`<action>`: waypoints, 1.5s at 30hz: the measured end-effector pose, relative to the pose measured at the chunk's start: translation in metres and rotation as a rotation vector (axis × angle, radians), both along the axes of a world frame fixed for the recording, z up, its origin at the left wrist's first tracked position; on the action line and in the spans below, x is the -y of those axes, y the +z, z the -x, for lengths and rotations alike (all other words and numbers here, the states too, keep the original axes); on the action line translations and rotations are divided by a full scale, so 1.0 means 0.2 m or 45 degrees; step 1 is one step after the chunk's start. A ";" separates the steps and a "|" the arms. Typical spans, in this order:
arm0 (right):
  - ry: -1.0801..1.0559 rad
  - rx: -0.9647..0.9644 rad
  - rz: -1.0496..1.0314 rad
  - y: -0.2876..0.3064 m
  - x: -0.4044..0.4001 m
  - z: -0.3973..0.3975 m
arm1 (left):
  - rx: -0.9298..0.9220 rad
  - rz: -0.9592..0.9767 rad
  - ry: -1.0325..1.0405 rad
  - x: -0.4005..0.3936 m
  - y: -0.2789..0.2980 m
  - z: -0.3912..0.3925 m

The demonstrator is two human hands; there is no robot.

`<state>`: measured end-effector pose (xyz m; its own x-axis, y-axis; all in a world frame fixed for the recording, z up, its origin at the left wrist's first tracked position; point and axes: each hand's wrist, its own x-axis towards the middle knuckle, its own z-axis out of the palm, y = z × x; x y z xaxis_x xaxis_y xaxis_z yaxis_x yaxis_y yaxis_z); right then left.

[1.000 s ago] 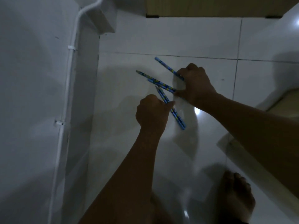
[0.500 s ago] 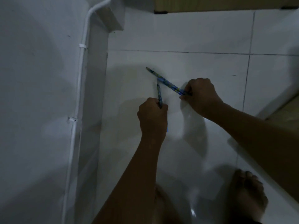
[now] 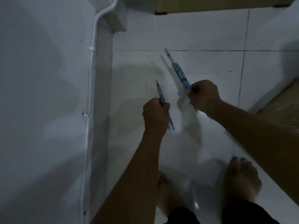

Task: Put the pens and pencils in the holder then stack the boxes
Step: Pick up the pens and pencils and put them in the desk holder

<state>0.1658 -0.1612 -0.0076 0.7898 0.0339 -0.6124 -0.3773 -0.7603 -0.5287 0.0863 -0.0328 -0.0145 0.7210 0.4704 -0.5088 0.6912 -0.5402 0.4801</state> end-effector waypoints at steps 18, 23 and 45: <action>-0.622 -0.151 -0.784 1.73 0.14 -0.08 | 0.291 0.792 0.397 0.07 1.63 -0.19; -0.581 -0.154 -0.870 2.26 0.19 -0.08 | 0.243 0.947 0.441 0.11 2.26 -0.26; -0.451 -0.050 -1.055 3.61 0.45 -0.04 | 0.470 0.824 0.374 0.32 3.82 -0.28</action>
